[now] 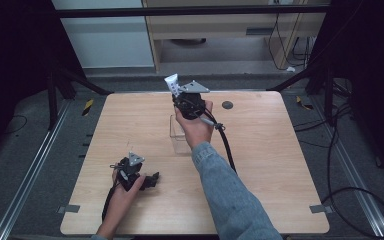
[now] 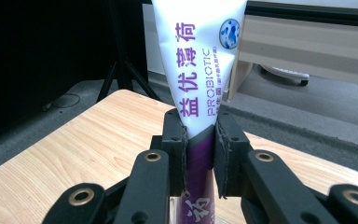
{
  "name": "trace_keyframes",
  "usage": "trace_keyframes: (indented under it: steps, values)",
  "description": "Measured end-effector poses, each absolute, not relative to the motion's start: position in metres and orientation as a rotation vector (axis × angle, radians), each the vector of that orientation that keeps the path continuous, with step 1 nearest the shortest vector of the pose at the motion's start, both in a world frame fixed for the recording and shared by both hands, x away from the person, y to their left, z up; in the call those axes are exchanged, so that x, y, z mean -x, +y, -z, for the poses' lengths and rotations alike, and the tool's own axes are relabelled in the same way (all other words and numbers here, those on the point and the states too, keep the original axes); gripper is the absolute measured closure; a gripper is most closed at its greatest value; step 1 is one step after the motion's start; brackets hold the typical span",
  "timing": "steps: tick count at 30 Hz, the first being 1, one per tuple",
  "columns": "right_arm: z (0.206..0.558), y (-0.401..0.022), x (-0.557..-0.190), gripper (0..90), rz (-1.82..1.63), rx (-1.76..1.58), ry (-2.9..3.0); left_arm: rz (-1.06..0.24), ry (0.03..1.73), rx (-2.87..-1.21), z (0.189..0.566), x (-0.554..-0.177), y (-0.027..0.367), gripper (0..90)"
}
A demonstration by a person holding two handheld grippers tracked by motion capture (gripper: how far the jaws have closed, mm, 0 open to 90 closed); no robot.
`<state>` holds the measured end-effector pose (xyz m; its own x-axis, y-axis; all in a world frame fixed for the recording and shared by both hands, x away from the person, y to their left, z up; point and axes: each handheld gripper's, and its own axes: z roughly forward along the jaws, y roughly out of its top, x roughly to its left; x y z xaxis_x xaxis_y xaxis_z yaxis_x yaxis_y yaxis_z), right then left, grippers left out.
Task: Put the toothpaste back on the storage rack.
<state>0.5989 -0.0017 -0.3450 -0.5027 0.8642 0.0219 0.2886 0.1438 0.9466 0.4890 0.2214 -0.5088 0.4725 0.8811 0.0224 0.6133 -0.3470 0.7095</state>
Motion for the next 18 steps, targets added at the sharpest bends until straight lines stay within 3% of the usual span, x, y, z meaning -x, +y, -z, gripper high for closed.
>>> trace_keyframes:
  steps: [18]
  values:
    - [0.356, -0.007, -0.601, 76.5, -1.351, -1.103, 1.887, -0.541, 1.233, -2.083, 0.509, -0.489, 0.221, 0.0]
